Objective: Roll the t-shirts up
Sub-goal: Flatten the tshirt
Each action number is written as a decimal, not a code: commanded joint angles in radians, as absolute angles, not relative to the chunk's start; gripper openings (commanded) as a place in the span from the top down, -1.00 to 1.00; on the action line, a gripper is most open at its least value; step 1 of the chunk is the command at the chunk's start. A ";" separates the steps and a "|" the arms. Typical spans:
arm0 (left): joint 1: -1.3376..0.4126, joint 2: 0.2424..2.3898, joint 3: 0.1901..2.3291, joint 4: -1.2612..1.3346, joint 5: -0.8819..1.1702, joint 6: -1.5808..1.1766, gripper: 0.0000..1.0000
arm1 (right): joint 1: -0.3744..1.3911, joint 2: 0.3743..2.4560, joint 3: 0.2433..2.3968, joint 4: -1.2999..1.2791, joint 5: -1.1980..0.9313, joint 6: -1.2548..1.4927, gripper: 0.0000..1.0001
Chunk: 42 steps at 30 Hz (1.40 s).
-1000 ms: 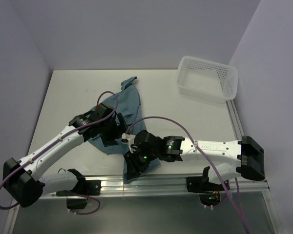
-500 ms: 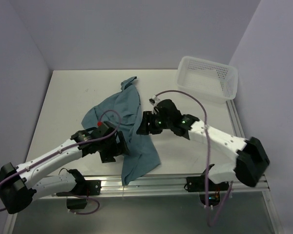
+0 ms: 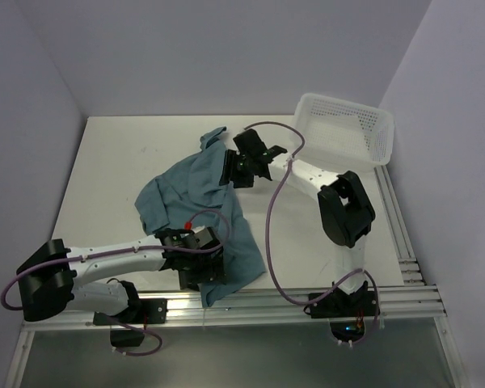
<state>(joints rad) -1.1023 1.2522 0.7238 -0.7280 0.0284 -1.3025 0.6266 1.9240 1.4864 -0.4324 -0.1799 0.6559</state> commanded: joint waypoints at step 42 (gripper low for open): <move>-1.048 1.675 1.174 -0.818 -0.255 -1.149 -0.23 | 0.574 2.042 1.549 -0.379 -0.235 0.699 0.11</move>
